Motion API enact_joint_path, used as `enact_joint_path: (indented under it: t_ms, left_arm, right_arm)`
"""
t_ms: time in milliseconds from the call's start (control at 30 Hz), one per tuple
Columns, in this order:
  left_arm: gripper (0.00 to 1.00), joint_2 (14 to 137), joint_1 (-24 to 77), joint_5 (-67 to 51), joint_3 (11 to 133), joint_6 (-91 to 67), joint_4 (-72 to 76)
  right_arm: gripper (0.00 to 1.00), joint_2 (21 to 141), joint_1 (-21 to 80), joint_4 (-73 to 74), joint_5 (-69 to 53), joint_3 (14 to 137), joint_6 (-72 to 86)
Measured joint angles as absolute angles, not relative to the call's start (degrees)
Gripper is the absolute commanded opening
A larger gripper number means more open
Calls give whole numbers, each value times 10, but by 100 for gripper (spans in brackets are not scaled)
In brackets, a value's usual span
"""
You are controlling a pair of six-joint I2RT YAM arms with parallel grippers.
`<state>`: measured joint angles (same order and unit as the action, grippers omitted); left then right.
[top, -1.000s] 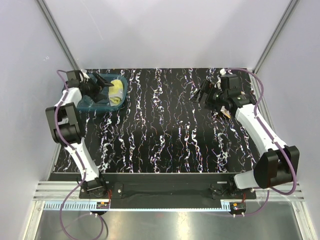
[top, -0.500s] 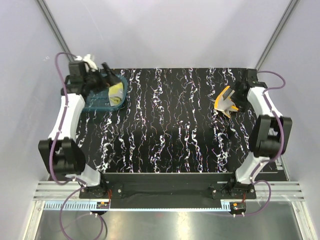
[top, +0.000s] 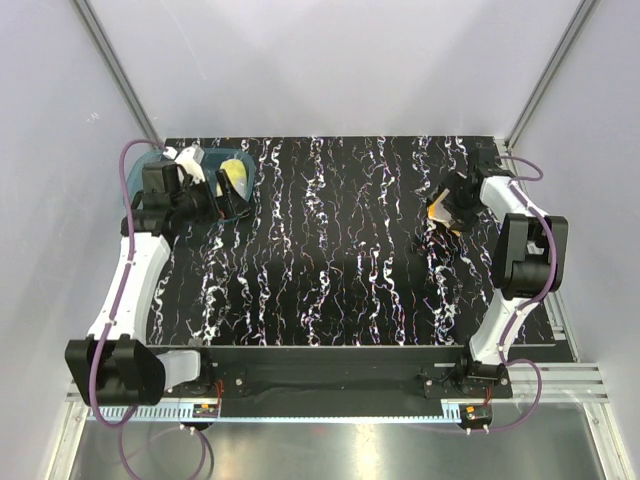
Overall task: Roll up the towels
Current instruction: Grab a towel with the right arm
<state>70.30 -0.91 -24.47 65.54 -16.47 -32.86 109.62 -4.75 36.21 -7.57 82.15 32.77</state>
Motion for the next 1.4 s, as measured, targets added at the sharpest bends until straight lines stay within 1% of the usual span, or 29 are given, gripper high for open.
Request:
enact_joint_path:
  t_ms: [67, 133, 233, 300, 400, 433, 533, 567, 633, 667, 733, 800, 833, 867, 900, 1033, 1100, 1133, 1167, 1400]
  left_arm:
    - [99, 680, -9, -241, 637, -162, -324]
    - [99, 667, -9, -238, 623, -159, -320]
    - [99, 664, -9, -234, 609, -158, -311]
    - [99, 664, -9, -233, 597, -156, -307]
    - [99, 664, -9, -233, 587, -156, -302]
    - [99, 664, -9, -233, 587, -156, -302]
    - [99, 664, -9, -233, 585, -156, -298]
    - [99, 664, -9, -233, 585, -156, -298]
    - [99, 664, -9, -233, 585, -156, -298]
    - [99, 664, -9, -233, 585, -156, -298]
    - [99, 664, -9, -233, 585, -156, -298]
    - [99, 664, -9, -233, 585, -156, -298]
    - [99, 664, -8, -233, 585, -156, -298]
    - [99, 664, -8, -233, 585, -156, -298]
    - [99, 664, -8, -233, 585, -156, -298]
    - [99, 664, -6, -233, 585, -156, -299]
    - [99, 664, -5, -233, 585, -156, -298]
    - [99, 664, -4, -233, 585, -156, -298]
    - [99, 664, -4, -233, 585, -156, -299]
    - [99, 664, -4, -233, 585, -156, -298]
  right_arm:
    - [95, 1095, -47, 352, -92, 799, 340]
    - [92, 1095, -45, 337, -109, 778, 355]
    - [91, 1096, -37, 309, -133, 753, 383]
    - [89, 1096, -30, 293, -136, 745, 398]
    - [79, 1095, -20, 262, -129, 733, 422]
    - [74, 1095, -18, 256, -125, 729, 429]
    - [65, 1095, -18, 244, -105, 725, 445]
    - [60, 1095, -18, 240, -97, 725, 448]
    - [57, 1095, -18, 233, -82, 725, 455]
    - [54, 1095, -18, 231, -76, 725, 459]
    - [50, 1095, -18, 229, -62, 725, 463]
    - [43, 1095, -18, 226, -50, 725, 465]
    - [32, 1095, -18, 225, -47, 725, 467]
    - [32, 1095, -18, 226, -41, 726, 468]
    - [27, 1095, -18, 226, -37, 728, 469]
    - [16, 1095, -18, 224, -25, 732, 467]
    - [9, 1095, -18, 223, -24, 735, 467]
    - [1, 1094, -18, 223, -23, 736, 467]
    - [0, 1094, -18, 223, -24, 737, 465]
    - [0, 1076, -17, 229, -11, 737, 459]
